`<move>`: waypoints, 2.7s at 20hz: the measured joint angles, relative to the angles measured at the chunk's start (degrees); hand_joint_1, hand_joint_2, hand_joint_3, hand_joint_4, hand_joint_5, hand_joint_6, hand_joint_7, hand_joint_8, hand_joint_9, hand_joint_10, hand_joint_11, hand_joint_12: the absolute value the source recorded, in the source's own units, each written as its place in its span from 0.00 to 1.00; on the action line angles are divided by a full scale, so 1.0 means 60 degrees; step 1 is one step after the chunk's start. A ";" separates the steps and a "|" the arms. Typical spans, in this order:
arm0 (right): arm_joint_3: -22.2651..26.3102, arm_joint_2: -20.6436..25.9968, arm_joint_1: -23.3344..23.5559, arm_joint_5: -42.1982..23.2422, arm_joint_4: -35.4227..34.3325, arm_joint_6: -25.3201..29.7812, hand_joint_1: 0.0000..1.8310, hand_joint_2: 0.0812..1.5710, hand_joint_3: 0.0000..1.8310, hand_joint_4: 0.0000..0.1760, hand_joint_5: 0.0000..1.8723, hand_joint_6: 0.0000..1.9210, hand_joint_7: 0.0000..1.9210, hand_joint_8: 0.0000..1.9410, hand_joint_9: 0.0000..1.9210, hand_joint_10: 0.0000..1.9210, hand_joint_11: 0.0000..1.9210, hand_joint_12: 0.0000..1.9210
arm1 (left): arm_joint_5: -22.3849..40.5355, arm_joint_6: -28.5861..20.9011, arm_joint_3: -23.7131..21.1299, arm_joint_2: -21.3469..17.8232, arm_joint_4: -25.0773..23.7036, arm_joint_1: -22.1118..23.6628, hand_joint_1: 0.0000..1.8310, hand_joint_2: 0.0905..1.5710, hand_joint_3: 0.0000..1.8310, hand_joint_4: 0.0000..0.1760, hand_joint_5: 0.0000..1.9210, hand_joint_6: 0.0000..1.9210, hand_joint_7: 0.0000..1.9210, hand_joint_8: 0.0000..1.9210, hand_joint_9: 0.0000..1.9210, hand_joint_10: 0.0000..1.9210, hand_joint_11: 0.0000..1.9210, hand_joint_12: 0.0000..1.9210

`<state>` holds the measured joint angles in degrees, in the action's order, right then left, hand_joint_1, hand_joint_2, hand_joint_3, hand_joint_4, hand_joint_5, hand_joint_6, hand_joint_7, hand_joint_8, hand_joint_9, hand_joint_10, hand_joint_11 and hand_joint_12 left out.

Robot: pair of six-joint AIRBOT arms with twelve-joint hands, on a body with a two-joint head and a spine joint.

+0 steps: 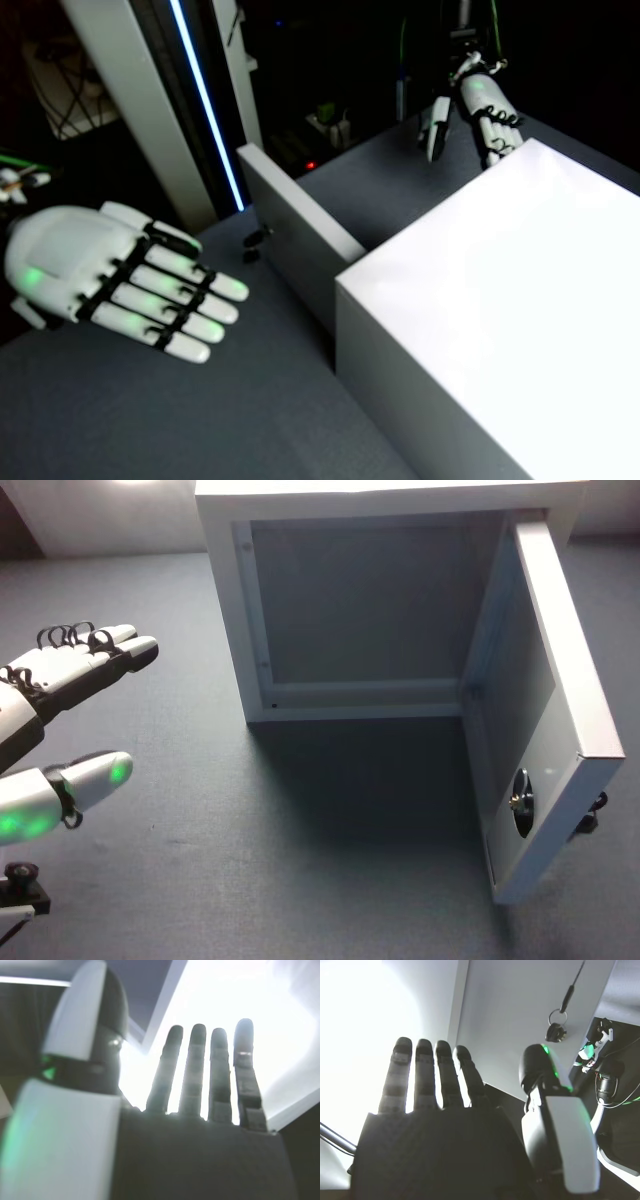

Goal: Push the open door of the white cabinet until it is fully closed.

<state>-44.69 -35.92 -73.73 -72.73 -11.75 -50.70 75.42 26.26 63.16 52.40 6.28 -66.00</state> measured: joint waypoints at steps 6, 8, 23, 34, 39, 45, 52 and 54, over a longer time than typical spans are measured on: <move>0.0000 -0.0025 -0.0004 0.0036 0.0087 0.0044 0.18 0.86 0.01 0.00 0.00 0.00 0.00 0.00 0.00 0.00 0.00 0.00 | -0.0011 -0.0036 0.0040 0.0004 -0.0015 0.0000 0.18 0.91 0.00 0.00 0.05 0.00 0.00 0.00 0.00 0.00 0.00 0.11; 0.0000 0.0036 -0.0004 0.0066 0.0375 0.0160 0.17 0.86 0.01 0.00 0.03 0.01 0.00 0.00 0.00 0.00 0.00 0.00 | -0.0007 -0.0036 0.0051 0.0004 0.0022 0.0000 0.20 0.91 0.00 0.00 0.05 0.00 0.00 0.00 0.00 0.00 0.00 0.14; 0.0193 0.0353 0.0841 0.0055 0.2652 0.0736 0.14 0.85 0.00 0.00 0.04 0.35 0.17 0.01 0.00 0.40 0.00 0.76 | -0.0004 -0.0033 0.0069 0.0040 0.0240 -0.0073 0.21 0.91 0.00 0.00 0.07 0.00 0.00 0.00 0.00 0.00 0.00 0.14; -0.0455 -0.0903 0.2772 0.1537 0.4047 0.1388 0.13 0.85 0.00 0.00 0.10 0.34 0.22 0.01 0.03 0.45 0.00 0.81 | 0.0302 -0.0029 0.0036 0.0022 0.0637 -0.0419 0.19 0.91 0.00 0.00 0.06 0.00 0.00 0.00 0.00 0.00 0.00 0.10; -0.0805 -0.1446 0.3279 0.2000 0.4218 0.1472 0.15 0.84 0.00 0.00 0.02 0.40 0.18 0.00 0.00 0.43 0.00 0.80 | 0.0616 0.0007 -0.0044 -0.0069 0.0827 -0.0586 0.21 0.91 0.00 0.00 0.06 0.00 0.00 0.00 0.00 0.00 0.00 0.04; -0.1104 -0.2178 0.3847 0.2357 0.4382 0.1523 0.14 0.84 0.00 0.00 0.00 0.41 0.15 0.01 0.00 0.38 0.00 0.76 | 0.0863 0.0066 -0.0160 -0.0149 0.1100 -0.0816 0.24 0.91 0.00 0.00 0.05 0.00 0.00 0.00 0.00 0.00 0.00 0.12; -0.1497 -0.2929 0.4455 0.2743 0.4564 0.1574 0.12 0.85 0.00 0.00 0.00 0.36 0.15 0.00 0.00 0.35 0.00 0.69 | 0.1104 0.0084 -0.0182 -0.0204 0.1333 -0.0984 0.22 0.91 0.00 0.00 0.05 0.00 0.00 0.00 0.00 0.00 0.00 0.03; -0.1559 -0.3038 0.4623 0.2896 0.4623 0.1585 0.12 0.86 0.00 0.00 0.01 0.30 0.13 0.00 0.00 0.29 0.00 0.61 | 0.1107 0.0084 -0.0182 -0.0204 0.1330 -0.0984 0.21 0.91 0.00 0.00 0.05 0.00 0.00 0.00 0.00 0.00 0.00 0.02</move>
<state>-54.04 -54.15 -46.00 -55.35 15.99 -41.19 82.06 26.76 62.06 51.18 14.26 -71.90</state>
